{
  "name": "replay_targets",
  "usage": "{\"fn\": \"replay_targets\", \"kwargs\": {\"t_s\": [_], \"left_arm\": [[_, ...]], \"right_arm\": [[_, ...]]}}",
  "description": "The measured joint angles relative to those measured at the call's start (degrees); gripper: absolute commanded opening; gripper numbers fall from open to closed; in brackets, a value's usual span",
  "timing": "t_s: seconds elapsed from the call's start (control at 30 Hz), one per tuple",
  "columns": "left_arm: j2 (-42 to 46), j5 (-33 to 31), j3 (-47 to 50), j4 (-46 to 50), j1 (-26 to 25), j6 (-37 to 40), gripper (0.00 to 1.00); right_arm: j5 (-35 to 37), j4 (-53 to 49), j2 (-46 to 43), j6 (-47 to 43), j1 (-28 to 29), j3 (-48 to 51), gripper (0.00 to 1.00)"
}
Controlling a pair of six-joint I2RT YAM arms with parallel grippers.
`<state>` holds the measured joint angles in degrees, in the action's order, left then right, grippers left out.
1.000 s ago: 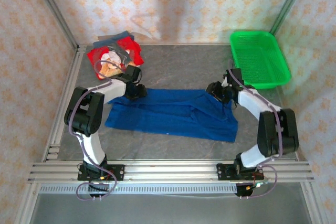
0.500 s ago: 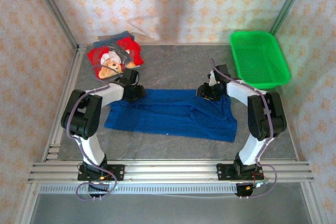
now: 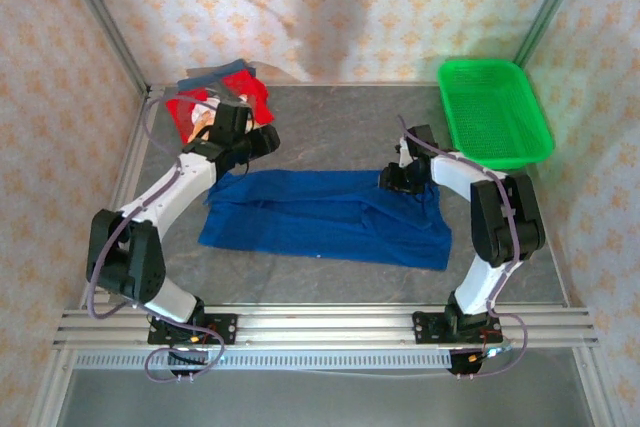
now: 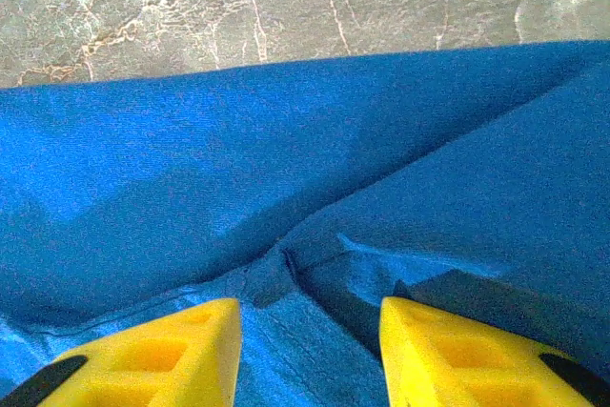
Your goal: Fold and stack the t-shirts
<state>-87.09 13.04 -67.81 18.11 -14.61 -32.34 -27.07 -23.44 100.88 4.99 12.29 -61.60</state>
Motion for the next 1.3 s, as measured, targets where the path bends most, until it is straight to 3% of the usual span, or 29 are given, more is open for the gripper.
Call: {"fn": "replay_targets", "kwargs": {"t_s": [0.2, 0.53, 0.8, 1.0, 1.2, 1.3], "left_arm": [[2.73, -0.37, -0.81, 3.52, -0.04, 1.53, 0.64], [8.17, -3.54, -0.42, 8.76, -0.04, 2.82, 0.64], [12.76, -6.40, 2.86, 11.15, -0.04, 2.82, 0.64], [17.20, -8.68, 5.95, 13.46, -0.04, 2.75, 0.64], [21.81, -10.99, 8.39, 15.50, -0.04, 2.40, 0.69], [22.73, -11.50, 8.96, 15.78, -0.04, 2.84, 0.69]], "right_arm": [[0.02, 0.07, 1.75, -0.79, 0.57, -0.81, 0.41], [-1.64, 0.07, 2.25, -2.14, 0.85, -1.16, 0.20], [-2.29, 0.04, 1.88, -2.14, 0.85, -1.16, 0.16], [-2.27, -0.35, -2.10, -1.86, 0.85, -1.11, 0.14], [-2.32, -0.81, -7.93, -1.66, 1.07, 1.86, 0.05], [-2.47, -0.90, -10.32, -0.68, 1.27, 4.37, 0.07]]}}
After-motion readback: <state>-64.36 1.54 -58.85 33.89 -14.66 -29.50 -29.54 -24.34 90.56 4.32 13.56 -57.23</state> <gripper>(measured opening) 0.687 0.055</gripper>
